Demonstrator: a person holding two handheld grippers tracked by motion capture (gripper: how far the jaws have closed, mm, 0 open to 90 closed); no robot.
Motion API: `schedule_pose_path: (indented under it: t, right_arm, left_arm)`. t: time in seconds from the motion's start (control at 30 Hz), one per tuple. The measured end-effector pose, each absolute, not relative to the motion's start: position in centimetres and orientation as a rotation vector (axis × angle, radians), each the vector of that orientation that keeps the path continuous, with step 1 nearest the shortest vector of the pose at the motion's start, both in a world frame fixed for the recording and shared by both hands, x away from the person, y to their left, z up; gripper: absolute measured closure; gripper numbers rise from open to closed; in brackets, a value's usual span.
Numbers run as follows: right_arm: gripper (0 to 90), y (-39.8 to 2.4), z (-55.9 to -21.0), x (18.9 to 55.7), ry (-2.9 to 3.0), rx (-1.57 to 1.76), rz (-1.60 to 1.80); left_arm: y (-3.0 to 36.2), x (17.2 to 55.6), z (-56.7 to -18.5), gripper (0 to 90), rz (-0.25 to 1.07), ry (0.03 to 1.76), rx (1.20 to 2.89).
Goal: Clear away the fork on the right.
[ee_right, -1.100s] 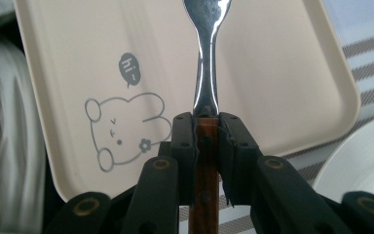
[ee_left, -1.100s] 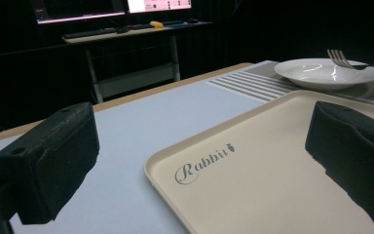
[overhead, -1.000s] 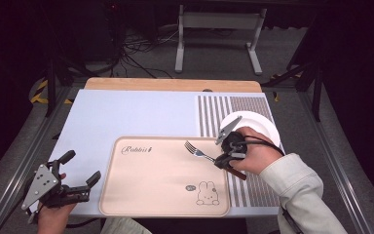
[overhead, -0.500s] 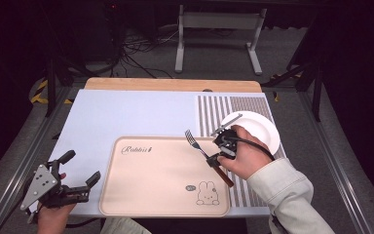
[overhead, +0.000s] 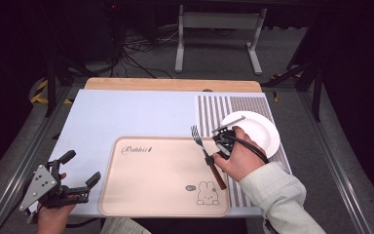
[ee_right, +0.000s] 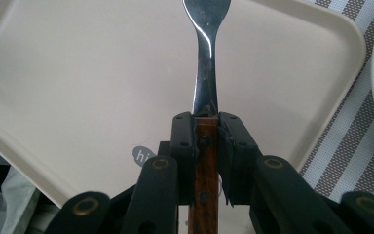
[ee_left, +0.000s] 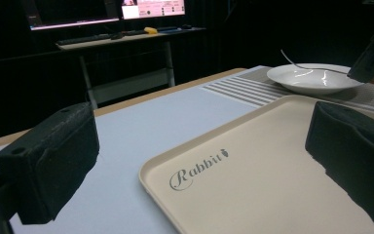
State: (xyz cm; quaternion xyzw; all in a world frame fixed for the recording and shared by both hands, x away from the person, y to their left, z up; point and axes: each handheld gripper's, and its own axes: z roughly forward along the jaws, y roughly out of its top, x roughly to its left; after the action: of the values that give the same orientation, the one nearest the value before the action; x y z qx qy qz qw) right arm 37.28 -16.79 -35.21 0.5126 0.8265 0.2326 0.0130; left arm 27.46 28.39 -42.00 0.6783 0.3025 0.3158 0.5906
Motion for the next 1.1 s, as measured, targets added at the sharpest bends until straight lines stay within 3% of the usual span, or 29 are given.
schedule_pose_path:
  t: [1.1]
  right_arm:
    - [78.4, -15.9, -39.3, 37.4, 2.518, 1.759, 0.568]
  left_arm:
    - [28.3, 27.5, -42.1, 0.0, 0.734, 0.716, 1.581]
